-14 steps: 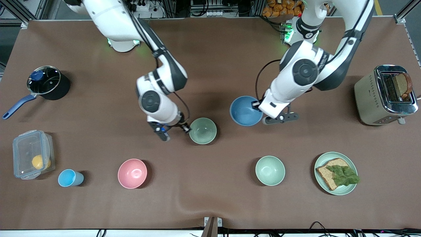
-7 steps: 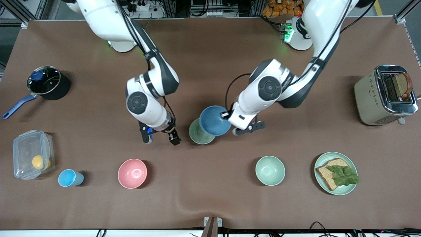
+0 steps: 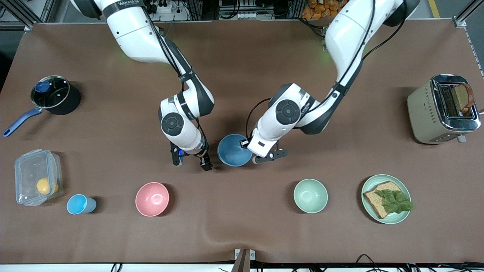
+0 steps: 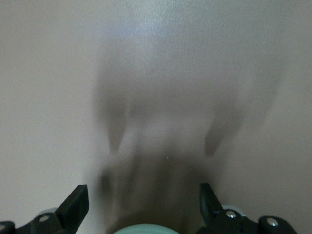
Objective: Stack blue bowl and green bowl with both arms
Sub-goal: 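Lower the blue bowl into the green bowl with the left gripper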
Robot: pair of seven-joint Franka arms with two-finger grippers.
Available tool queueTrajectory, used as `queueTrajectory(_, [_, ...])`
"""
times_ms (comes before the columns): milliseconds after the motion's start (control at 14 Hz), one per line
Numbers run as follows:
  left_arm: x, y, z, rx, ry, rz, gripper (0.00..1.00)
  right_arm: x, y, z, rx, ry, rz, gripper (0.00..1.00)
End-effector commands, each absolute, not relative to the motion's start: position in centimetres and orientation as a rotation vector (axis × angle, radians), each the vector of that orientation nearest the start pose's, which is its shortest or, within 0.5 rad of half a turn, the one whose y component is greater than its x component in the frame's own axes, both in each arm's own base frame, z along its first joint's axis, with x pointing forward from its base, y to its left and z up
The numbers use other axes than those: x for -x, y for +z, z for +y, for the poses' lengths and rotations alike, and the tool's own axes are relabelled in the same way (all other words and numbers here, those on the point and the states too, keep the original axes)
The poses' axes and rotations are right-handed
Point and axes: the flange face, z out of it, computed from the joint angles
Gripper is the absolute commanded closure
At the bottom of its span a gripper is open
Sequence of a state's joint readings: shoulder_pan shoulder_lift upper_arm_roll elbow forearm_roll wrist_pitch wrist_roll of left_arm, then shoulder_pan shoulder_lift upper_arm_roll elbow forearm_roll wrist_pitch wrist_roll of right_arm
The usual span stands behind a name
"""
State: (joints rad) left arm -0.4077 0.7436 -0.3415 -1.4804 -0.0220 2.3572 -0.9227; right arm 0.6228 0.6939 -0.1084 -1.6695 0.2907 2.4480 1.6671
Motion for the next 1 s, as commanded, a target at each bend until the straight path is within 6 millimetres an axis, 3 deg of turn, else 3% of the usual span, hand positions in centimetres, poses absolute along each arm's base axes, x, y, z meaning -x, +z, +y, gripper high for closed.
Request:
queueTrajectory(0, [-57.3, 26.7, -47.4, 3.404, 0.082, -0.523, 1.00, -60.2, 21.3, 34.4, 2.296, 0.127, 1.926, 0.00])
queueTrajectory(500, [-56.0, 25.3, -48.5, 3.396, 0.107, -0.480, 1.00, -60.1, 20.2, 34.5, 2.290, 0.124, 1.942, 0.00])
queueTrajectory(929, [-55.9, 24.6, -48.3, 3.387, 0.119, -0.474, 1.00, -59.8, 19.8, 35.3, 2.280, 0.115, 1.934, 0.00])
